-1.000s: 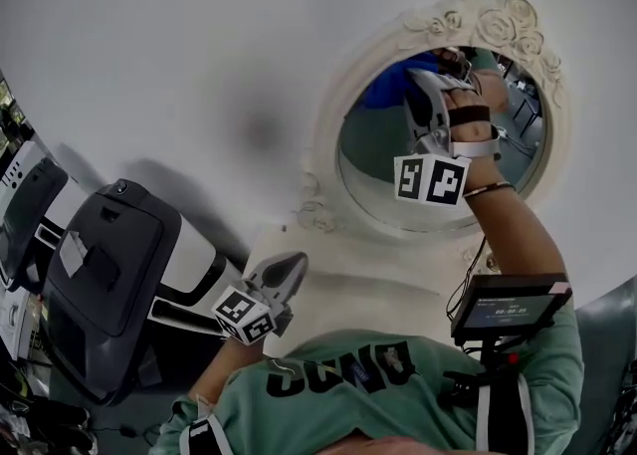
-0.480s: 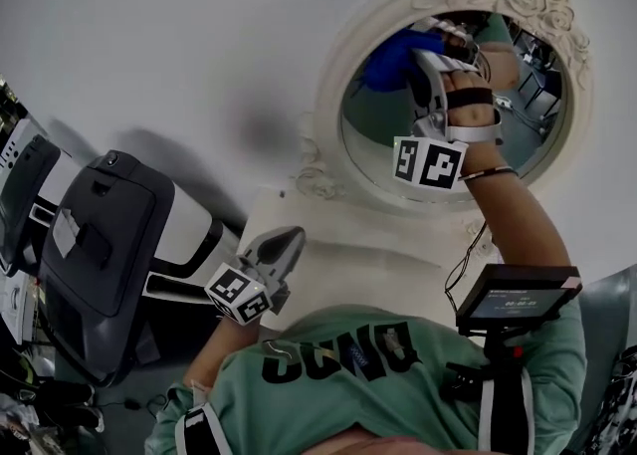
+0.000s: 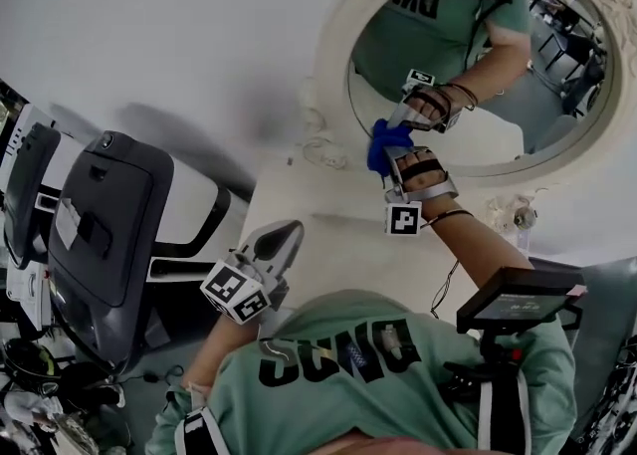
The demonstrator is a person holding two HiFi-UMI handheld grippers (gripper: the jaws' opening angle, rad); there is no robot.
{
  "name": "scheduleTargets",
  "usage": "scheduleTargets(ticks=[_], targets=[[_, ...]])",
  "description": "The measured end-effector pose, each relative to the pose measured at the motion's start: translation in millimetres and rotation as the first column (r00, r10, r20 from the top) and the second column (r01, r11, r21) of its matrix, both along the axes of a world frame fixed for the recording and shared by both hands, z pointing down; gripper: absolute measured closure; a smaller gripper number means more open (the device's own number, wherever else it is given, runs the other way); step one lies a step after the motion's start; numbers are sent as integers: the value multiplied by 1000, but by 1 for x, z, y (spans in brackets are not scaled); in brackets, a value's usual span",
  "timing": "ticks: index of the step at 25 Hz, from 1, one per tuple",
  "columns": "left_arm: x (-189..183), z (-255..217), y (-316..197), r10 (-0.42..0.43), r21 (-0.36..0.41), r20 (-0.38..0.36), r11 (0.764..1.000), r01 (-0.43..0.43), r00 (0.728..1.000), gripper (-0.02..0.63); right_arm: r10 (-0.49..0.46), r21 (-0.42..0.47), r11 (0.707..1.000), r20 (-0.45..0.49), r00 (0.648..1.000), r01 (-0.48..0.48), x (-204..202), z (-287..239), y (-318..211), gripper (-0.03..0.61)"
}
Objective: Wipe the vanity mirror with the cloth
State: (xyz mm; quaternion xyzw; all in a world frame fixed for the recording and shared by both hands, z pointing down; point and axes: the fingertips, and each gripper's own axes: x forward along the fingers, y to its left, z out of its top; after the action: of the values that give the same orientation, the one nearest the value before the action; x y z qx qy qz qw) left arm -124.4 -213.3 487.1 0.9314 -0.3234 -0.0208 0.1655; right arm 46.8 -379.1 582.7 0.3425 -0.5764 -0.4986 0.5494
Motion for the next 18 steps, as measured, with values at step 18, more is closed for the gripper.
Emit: scheduleTargets(ticks=[18], targets=[[6,-33,-5,4,94,-45,996,0,999,604,-105,323,946,235,966,24,-1,-272,15,522]])
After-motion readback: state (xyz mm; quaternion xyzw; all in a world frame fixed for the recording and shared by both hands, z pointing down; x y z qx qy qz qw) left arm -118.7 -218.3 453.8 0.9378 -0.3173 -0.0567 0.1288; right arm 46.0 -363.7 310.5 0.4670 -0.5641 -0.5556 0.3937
